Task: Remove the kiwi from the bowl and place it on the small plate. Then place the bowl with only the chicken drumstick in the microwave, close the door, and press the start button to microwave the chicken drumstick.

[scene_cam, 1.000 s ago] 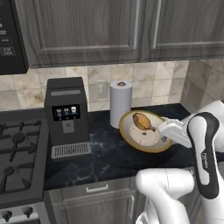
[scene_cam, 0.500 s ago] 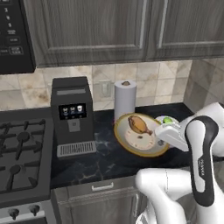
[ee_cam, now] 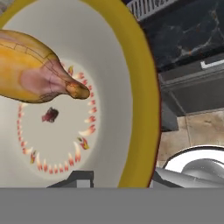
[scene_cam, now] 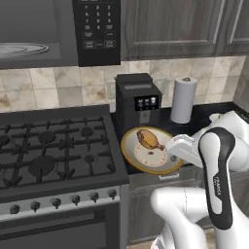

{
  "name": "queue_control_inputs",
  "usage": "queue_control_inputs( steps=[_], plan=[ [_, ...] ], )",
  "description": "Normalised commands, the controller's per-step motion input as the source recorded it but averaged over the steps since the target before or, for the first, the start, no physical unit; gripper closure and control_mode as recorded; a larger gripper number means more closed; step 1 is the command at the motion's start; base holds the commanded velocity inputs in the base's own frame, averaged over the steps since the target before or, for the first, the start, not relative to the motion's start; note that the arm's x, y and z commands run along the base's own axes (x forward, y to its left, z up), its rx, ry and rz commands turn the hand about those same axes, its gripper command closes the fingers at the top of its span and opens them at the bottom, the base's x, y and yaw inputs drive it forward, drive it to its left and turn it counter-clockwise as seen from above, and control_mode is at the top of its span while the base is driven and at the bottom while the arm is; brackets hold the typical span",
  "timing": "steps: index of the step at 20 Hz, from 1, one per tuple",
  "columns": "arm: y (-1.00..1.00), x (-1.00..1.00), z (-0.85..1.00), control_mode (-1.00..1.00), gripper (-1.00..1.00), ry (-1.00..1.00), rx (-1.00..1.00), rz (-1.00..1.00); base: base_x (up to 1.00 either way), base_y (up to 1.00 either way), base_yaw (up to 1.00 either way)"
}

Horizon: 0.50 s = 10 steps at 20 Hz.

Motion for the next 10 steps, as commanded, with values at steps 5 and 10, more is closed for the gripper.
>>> queue_control_inputs(
  steps=[5,10],
  plan=[
    [0.0,0.0,0.0,1.0,1.0,0.0,0.0,0.0,-0.03,1.0,0.0],
    [0.0,0.0,0.0,1.0,1.0,0.0,0.0,0.0,0.42,1.0,-0.06]
  ],
)
